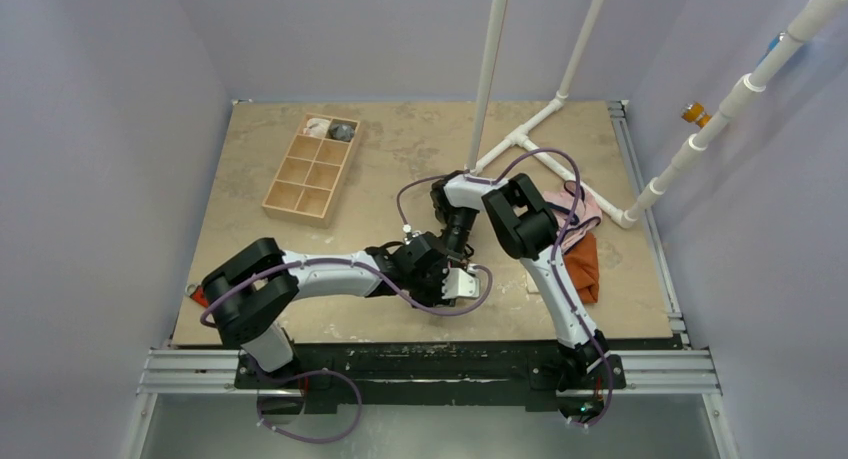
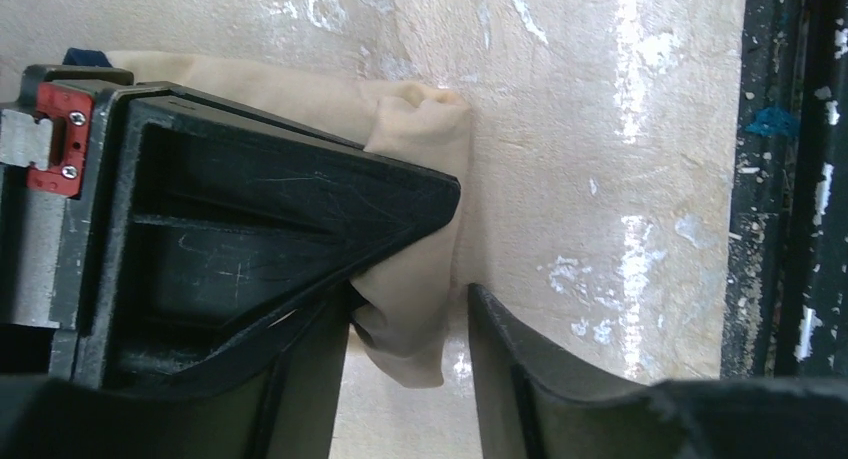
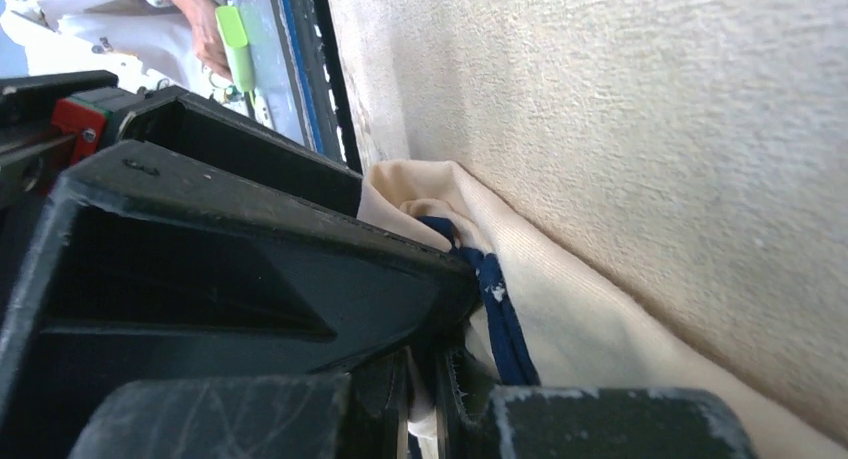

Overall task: Roll the underwear
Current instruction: Roll the underwear to the center of the board.

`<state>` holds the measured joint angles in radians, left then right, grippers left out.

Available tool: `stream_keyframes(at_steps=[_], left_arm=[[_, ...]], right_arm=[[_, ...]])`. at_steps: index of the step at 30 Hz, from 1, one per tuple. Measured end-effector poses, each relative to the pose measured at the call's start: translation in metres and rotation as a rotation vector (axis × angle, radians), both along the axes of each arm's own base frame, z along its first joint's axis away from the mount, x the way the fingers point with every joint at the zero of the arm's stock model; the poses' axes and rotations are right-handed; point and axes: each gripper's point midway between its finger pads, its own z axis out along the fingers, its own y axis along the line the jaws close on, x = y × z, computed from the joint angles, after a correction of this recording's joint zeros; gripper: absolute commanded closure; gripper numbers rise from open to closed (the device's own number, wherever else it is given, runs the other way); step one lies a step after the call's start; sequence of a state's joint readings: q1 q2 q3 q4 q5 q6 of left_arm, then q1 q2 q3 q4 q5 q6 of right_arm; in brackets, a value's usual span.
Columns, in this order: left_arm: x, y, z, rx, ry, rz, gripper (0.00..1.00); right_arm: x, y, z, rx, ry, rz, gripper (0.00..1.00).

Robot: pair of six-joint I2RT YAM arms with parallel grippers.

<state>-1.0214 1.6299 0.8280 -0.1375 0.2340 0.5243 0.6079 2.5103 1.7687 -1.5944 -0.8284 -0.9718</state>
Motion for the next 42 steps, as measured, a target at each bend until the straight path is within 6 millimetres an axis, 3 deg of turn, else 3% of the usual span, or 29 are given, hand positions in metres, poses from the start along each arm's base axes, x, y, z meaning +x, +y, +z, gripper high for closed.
stream_keyframes(at_steps=[7,18,31,36,42], left_arm=[[0.009,-0.009,0.000,0.000,-0.011,0.019,1.00],[0.011,-0.015,0.001,0.022,0.011,0.021,1.00],[0.016,-0.019,0.001,0.015,-0.004,0.028,1.00],[0.017,-0.019,0.001,0.017,-0.004,0.032,1.00],[0.019,-0.019,0.001,0.030,0.058,0.070,1.00]], right_arm=[[0.001,-0.005,0.001,-0.010,0.000,-0.006,0.86],[0.012,-0.013,0.010,0.004,-0.099,-0.002,0.63],[0.041,-0.029,0.018,0.088,-0.251,-0.104,0.61],[0.063,-0.045,0.019,0.118,-0.353,-0.158,0.61],[0.074,-0.065,0.030,0.141,-0.431,-0.234,0.66]])
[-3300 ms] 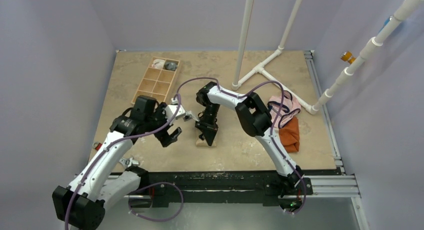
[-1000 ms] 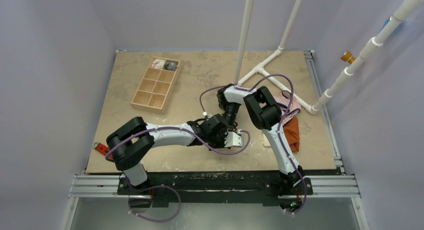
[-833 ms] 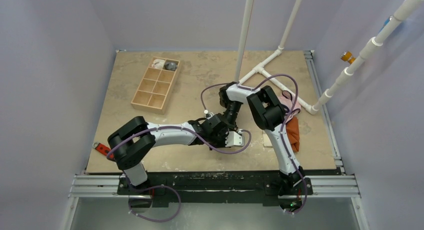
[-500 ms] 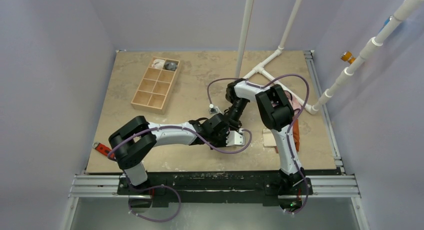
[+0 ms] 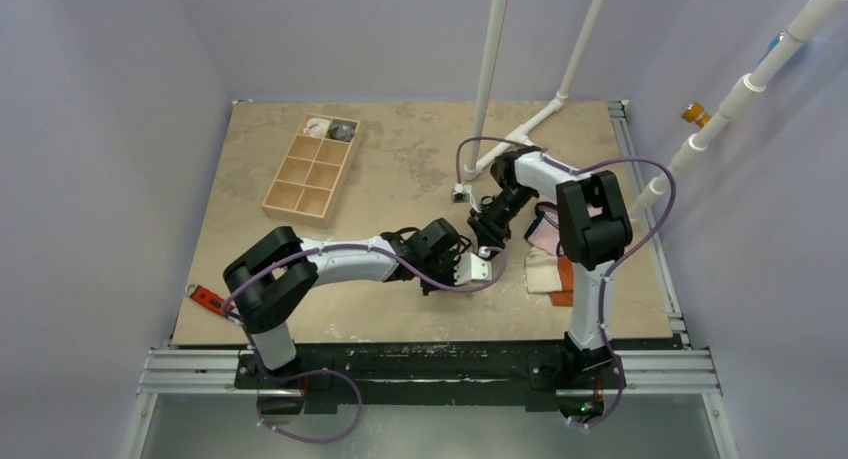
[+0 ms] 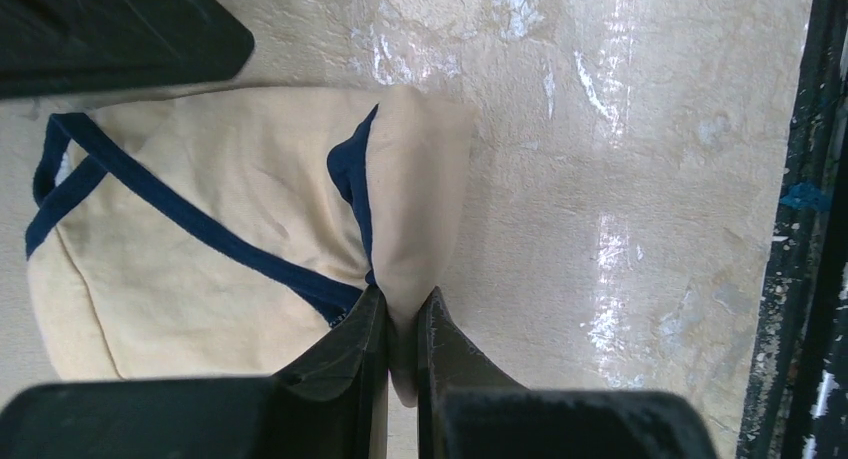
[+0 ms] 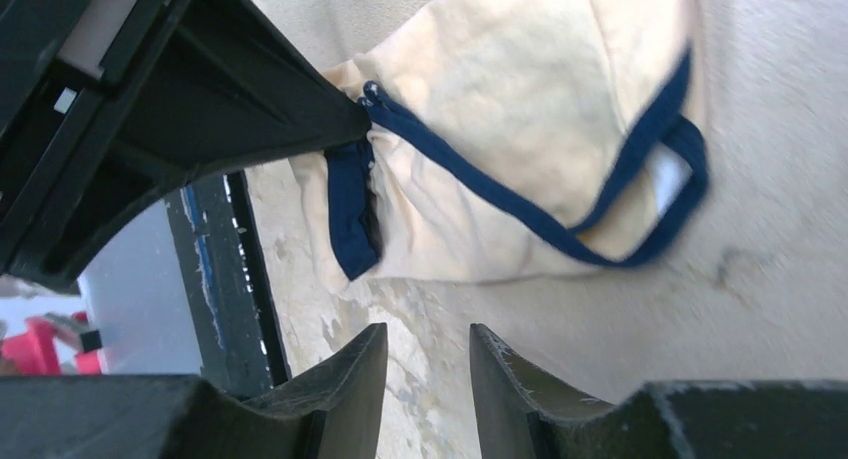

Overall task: Roll the underwear
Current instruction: Roll the underwear to the center of the board.

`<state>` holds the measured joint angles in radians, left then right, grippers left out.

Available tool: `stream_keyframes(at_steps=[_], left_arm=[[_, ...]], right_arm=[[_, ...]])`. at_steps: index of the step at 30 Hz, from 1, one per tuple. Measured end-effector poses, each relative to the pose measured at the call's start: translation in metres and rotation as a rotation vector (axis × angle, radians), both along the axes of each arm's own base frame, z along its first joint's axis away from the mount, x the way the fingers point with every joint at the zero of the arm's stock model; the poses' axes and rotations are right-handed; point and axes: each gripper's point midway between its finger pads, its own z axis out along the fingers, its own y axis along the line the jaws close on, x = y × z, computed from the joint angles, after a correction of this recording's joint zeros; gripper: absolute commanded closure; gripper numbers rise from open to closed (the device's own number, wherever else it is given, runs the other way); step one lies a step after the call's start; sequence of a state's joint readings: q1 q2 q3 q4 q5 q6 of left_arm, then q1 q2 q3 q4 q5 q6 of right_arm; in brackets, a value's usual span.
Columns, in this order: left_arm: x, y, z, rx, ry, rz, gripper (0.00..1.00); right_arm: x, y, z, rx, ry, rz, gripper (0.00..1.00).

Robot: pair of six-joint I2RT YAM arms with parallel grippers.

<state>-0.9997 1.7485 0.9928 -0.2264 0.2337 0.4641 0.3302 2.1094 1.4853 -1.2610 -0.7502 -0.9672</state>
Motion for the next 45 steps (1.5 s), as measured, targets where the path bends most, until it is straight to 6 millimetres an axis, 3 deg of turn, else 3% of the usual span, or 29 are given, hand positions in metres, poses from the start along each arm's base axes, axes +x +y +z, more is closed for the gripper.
stream_keyframes(at_steps=[12,17,21,27,31,38,45], left_arm=[[0.014,0.011,0.003,-0.033,0.326,0.122,1.00],[0.016,0.012,0.003,-0.033,0.440,0.154,1.00],[0.018,0.014,0.003,-0.041,0.546,0.183,1.00],[0.025,0.018,0.003,-0.049,0.756,0.253,1.00],[0.026,0.019,0.003,-0.054,0.888,0.290,1.00],[0.024,0.021,0.003,-0.043,1.035,0.333,1.00],[0.023,0.022,0.002,-0.035,1.160,0.371,1.00]], right_arm=[[0.026,-0.035,0.029,0.037,-0.217,-0.248,0.65],[0.041,-0.041,0.044,0.045,-0.342,-0.354,0.64],[0.047,-0.043,0.068,0.065,-0.477,-0.414,0.60],[0.045,-0.046,0.092,0.091,-0.669,-0.442,0.55],[0.037,-0.034,0.091,0.077,-0.754,-0.385,0.54],[0.009,0.014,0.066,0.021,-0.862,-0.158,0.49],[-0.002,0.048,0.040,-0.042,-0.940,0.013,0.49]])
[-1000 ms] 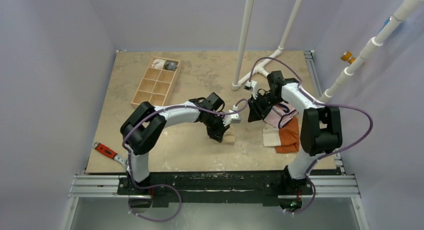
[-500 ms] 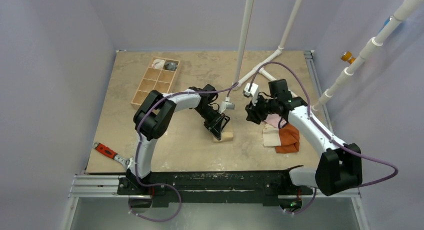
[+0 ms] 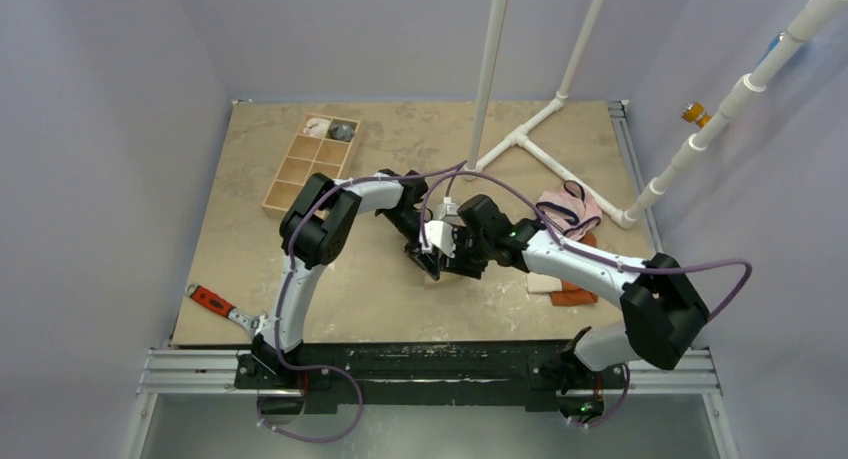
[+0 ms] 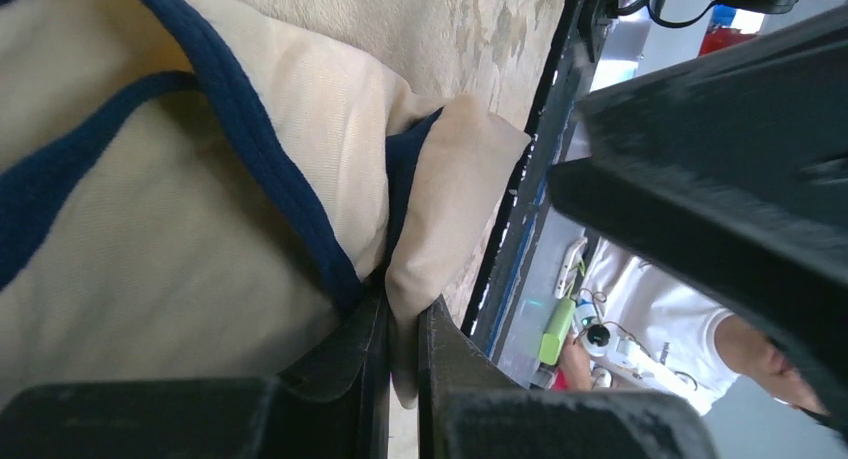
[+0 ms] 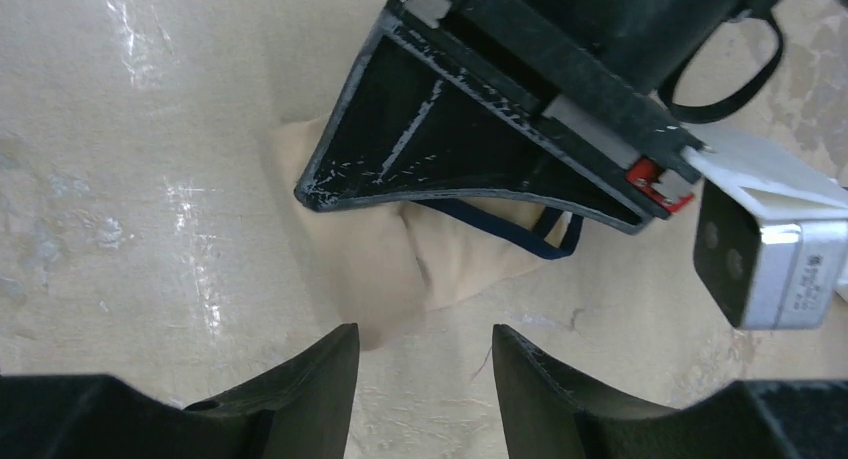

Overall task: Roll the underwear
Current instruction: Roll the underwear to the center of the board.

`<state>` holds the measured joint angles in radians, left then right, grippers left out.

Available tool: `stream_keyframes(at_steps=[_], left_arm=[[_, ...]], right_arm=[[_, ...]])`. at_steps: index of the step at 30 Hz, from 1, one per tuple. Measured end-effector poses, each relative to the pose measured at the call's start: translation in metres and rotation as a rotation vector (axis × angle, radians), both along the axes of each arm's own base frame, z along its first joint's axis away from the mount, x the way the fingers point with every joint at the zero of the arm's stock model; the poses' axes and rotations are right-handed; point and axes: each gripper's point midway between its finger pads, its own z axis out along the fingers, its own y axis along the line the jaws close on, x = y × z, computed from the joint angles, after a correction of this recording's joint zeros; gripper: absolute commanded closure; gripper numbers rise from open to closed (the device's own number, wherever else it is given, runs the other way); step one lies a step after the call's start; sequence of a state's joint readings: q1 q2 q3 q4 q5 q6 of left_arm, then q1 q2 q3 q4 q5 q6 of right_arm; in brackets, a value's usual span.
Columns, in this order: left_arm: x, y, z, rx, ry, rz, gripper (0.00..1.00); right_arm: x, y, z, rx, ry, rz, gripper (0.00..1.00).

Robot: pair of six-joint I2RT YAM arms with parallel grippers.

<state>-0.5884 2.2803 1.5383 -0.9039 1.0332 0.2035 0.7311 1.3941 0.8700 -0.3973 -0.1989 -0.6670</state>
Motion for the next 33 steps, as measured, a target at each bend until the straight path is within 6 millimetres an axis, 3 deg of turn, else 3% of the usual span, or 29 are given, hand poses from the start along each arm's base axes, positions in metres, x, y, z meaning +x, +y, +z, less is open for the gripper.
stream_keyframes(at_steps=[10,13,16,22,28,33], left_arm=[[-0.004,0.003,0.001,0.013,0.041,0.007,1.00],[-0.004,0.003,0.001,0.014,0.043,0.007,1.00],[-0.004,0.003,0.001,0.014,0.043,0.007,1.00],[-0.005,0.005,0.002,0.029,0.056,0.008,0.72],[-0.004,0.007,0.007,0.045,0.083,0.022,0.53],[0.003,0.014,0.013,0.064,0.102,0.050,0.44]], right_arm=[[-0.015,0.018,-0.037,-0.151,-0.028,0.112,0.48],[-0.016,0.020,-0.046,-0.175,-0.030,0.126,0.54],[-0.017,0.022,-0.057,-0.199,-0.021,0.141,0.67],[-0.017,0.028,-0.061,-0.218,-0.012,0.164,1.00],[-0.020,0.031,-0.061,-0.225,0.019,0.173,1.00],[-0.027,0.032,-0.062,-0.218,0.064,0.168,1.00]])
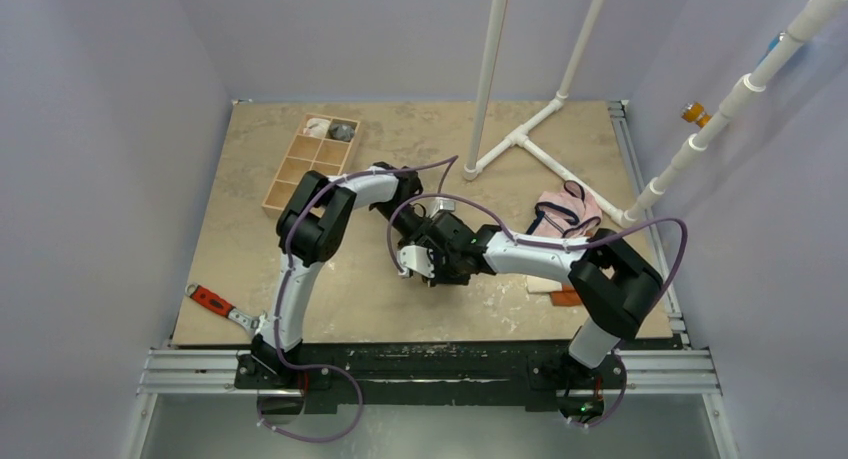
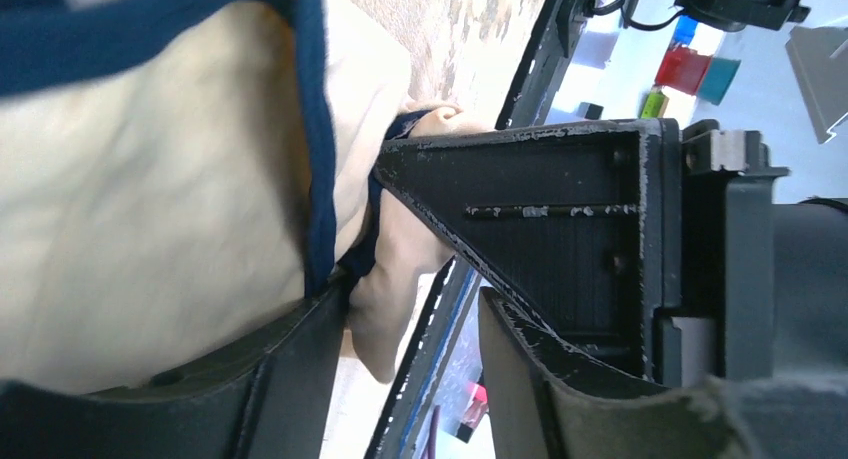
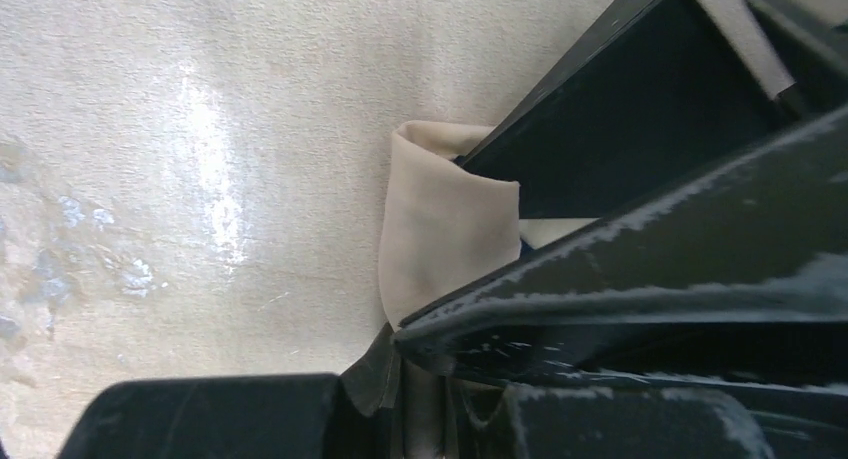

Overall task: Roll the underwear
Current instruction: Roll the underwear to the center of the board.

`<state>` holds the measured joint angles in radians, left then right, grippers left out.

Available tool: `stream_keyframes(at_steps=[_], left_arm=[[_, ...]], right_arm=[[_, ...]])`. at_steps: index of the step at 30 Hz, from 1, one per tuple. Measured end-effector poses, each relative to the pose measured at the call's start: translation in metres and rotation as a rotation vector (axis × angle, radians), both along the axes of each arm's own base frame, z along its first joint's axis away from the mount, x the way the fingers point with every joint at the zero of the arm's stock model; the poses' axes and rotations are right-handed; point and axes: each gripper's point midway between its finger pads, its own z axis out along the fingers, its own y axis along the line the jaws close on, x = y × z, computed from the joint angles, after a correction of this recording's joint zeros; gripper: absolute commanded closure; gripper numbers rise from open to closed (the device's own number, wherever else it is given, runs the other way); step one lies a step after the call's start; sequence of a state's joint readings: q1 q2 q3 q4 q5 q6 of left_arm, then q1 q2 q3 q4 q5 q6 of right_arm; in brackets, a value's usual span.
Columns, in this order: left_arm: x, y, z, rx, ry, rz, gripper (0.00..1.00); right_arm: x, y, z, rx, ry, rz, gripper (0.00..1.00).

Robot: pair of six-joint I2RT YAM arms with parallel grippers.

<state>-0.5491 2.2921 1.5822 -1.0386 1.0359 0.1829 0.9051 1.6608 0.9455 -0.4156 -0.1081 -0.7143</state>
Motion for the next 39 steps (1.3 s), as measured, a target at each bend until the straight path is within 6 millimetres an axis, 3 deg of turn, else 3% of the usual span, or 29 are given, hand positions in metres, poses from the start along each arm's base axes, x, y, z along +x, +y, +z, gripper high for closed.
stream_keyframes(at_steps=[16,24,31,39], left_arm=[[0.014,0.020,0.001,0.139,-0.111,-0.010,0.39],[0.033,0.057,-0.002,0.261,-0.293,-0.023,0.39],[0.036,0.085,-0.005,0.342,-0.339,-0.012,0.39],[0.043,0.134,-0.003,0.433,-0.408,0.068,0.39]], right_arm=[[-0.020,0.014,-0.002,-0.012,0.204,-0.025,1.00],[-0.022,0.020,-0.003,0.025,0.313,-0.068,1.00],[-0.021,0.019,-0.003,0.051,0.396,-0.096,1.00],[-0.017,0.017,-0.003,0.068,0.547,-0.117,1.00]])
